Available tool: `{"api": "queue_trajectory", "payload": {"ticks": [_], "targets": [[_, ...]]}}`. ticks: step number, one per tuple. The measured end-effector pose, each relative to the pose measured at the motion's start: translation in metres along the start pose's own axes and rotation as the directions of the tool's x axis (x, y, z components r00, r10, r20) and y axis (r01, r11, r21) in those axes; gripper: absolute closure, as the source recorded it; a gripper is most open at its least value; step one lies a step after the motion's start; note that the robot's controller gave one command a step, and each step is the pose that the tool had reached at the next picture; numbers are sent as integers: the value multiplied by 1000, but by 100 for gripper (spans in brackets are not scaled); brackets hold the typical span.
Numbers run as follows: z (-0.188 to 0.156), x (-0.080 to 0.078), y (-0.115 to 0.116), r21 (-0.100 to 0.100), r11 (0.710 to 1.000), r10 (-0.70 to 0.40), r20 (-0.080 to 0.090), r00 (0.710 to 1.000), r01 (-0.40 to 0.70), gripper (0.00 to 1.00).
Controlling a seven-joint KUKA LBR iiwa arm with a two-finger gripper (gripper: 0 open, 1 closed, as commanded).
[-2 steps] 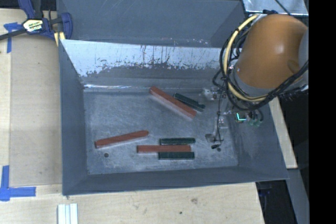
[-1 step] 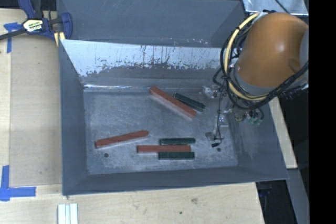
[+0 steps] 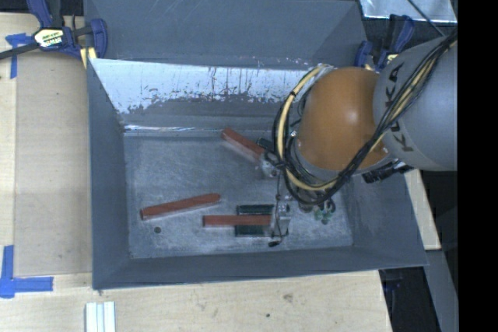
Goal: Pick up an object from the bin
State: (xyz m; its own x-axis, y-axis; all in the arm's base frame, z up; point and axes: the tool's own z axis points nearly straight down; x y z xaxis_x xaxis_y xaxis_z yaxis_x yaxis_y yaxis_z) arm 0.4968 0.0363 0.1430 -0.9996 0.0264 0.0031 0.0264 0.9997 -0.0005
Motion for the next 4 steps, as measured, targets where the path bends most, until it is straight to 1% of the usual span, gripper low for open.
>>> {"api": "queue_trajectory", "payload": {"ticks": [1,2,3,4], "targets": [[-14,7,22,-1,992,-129,8,992,129,0],[12,10,7,-1,999,38,6,999,-38,0],[73,10,5,-1,997,-74,15,997,74,0],[82,4,6,-4,1000,-20,26,999,20,100]]}}
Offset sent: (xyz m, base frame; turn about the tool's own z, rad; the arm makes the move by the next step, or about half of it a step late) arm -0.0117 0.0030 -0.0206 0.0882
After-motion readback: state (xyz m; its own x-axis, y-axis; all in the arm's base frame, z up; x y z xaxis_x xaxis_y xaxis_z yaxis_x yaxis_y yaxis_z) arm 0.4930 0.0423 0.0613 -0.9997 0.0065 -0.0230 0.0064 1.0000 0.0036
